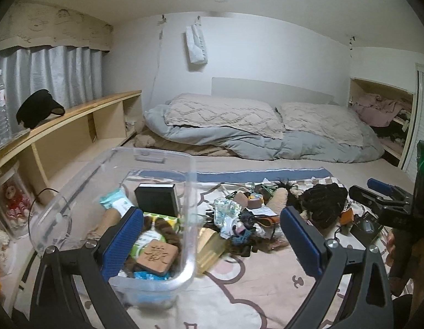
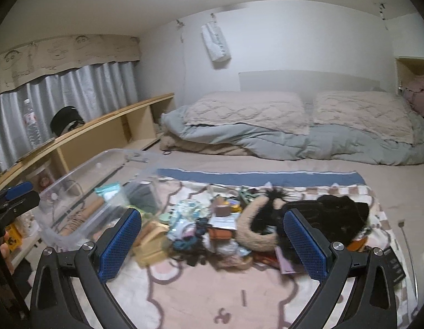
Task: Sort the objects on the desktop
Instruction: 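Withdraw both tools from the bin back toward the pile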
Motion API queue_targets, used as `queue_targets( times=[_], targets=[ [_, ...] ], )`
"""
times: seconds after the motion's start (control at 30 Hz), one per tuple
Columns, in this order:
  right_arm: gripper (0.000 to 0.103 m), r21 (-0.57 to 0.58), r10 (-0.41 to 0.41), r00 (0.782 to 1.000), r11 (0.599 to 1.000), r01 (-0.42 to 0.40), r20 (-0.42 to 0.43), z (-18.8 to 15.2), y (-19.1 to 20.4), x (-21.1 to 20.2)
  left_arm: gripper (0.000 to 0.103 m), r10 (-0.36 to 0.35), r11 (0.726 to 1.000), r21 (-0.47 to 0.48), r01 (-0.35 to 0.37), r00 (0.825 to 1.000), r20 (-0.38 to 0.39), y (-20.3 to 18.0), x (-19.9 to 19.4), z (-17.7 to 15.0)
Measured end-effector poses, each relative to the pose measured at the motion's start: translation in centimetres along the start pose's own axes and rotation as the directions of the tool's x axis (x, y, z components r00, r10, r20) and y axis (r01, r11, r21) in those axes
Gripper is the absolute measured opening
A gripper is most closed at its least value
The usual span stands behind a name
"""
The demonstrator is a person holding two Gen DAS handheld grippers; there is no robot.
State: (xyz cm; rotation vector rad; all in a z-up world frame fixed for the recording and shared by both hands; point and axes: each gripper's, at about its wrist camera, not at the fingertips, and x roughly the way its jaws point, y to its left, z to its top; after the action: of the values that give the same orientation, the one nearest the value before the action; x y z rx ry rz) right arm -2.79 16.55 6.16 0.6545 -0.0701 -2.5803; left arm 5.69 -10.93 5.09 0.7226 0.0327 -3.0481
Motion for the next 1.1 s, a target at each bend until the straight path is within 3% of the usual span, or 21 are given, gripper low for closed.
queue_targets(
  times=[0.37, 0.63, 1.1],
  targets=[
    [0.103, 0.016, -0.040, 0.997, 0.999, 0.039, 0.062, -1.4, -4.5, -0.3, 0.101, -0.047, 0.999, -0.003, 0.047, 0.999, -0.002, -3.0, 3.9, -1.6],
    [0.103, 0.010, -0.078, 0.993, 0.997, 0.077, 0.091, -2.3, -6.3, 0.1, 0.101, -0.068, 0.998, 0.000, 0.069, 0.996, 0.057, -5.0, 5.8, -2.1],
    [0.103, 0.079, -0.091, 0.994, 0.993, 0.086, 0.062, -3.7, -10.1, 1.4, 0.100, -0.104, 0.994, -0.010, 0.106, 0.986, 0.130, -6.7, 7.3, -2.1]
  ],
)
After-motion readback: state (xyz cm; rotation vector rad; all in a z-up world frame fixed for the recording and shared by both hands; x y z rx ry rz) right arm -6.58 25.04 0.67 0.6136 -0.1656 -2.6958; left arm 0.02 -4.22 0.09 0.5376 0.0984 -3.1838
